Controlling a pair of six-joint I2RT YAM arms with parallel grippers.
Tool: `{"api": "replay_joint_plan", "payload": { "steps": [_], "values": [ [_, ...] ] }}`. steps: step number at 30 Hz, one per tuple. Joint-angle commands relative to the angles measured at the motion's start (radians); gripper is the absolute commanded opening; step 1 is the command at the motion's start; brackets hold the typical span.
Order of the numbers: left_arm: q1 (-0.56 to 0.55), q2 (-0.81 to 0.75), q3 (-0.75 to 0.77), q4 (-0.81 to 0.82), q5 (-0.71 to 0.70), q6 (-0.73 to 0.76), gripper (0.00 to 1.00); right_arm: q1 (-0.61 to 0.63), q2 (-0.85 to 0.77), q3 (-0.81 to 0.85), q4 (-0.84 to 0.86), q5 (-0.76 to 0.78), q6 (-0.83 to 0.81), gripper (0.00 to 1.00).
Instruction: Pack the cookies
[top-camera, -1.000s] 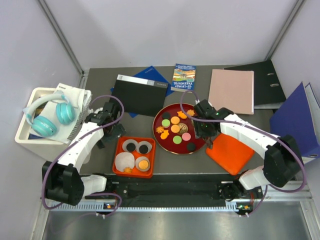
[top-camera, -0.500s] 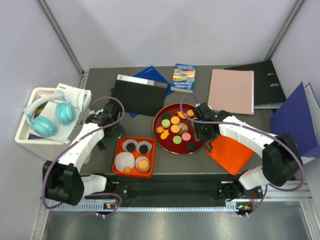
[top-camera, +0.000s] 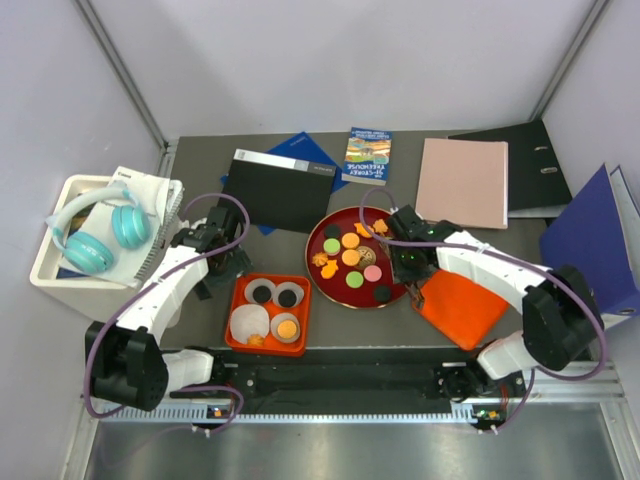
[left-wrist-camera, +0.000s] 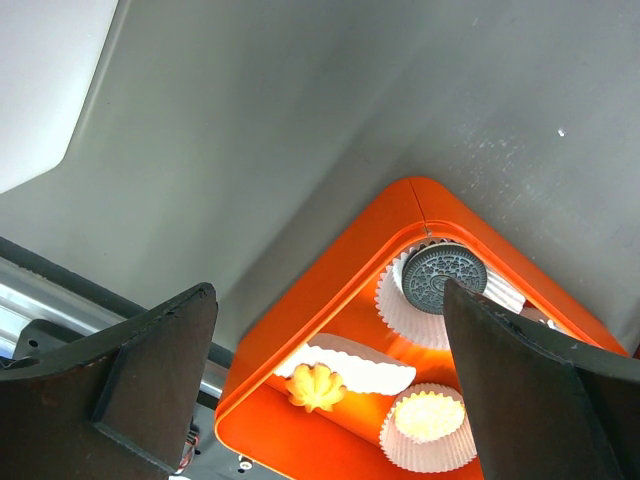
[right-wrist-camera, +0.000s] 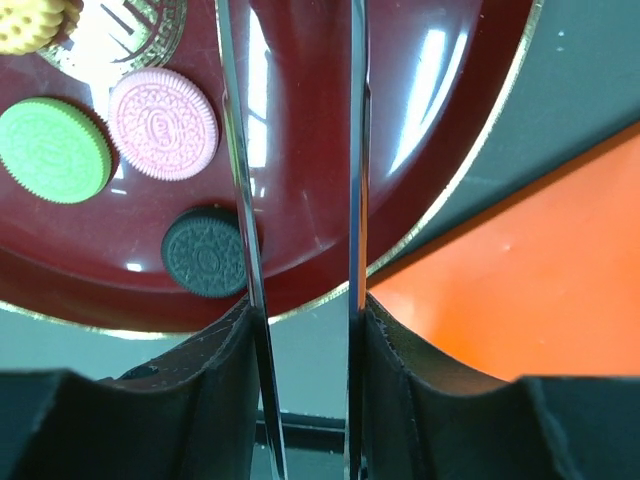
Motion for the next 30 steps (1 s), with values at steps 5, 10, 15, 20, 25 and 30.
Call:
{"api": "replay_joint_plan", "payload": {
  "steps": [5, 10, 15, 20, 25, 30],
  "values": [
    [0.007, 0.013, 0.039, 0.008, -0.031, 0.001, 0.99, 0.017, -0.228, 0.107, -0.103, -0.030, -0.035, 0.33],
    [0.013, 0.036, 0.077, -0.041, -0.089, -0.064, 0.99, 0.118, -0.288, 0.177, -0.146, -0.100, -0.048, 0.32],
    [0.073, 0.101, 0.108, -0.100, -0.106, -0.116, 0.99, 0.302, -0.245, 0.245, -0.139, -0.163, -0.028, 0.31],
    [0.125, 0.088, 0.134, -0.110, -0.065, -0.125, 0.99, 0.451, -0.151, 0.326, -0.136, -0.174, -0.055, 0.31],
    [0.140, 0.081, 0.152, -0.132, -0.068, -0.128, 0.99, 0.509, -0.076, 0.354, -0.062, -0.221, -0.052, 0.32],
    [0.145, 0.058, 0.131, -0.123, -0.059, -0.122, 0.99, 0.564, 0.017, 0.433, -0.061, -0.244, -0.104, 0.32]
  ]
}}
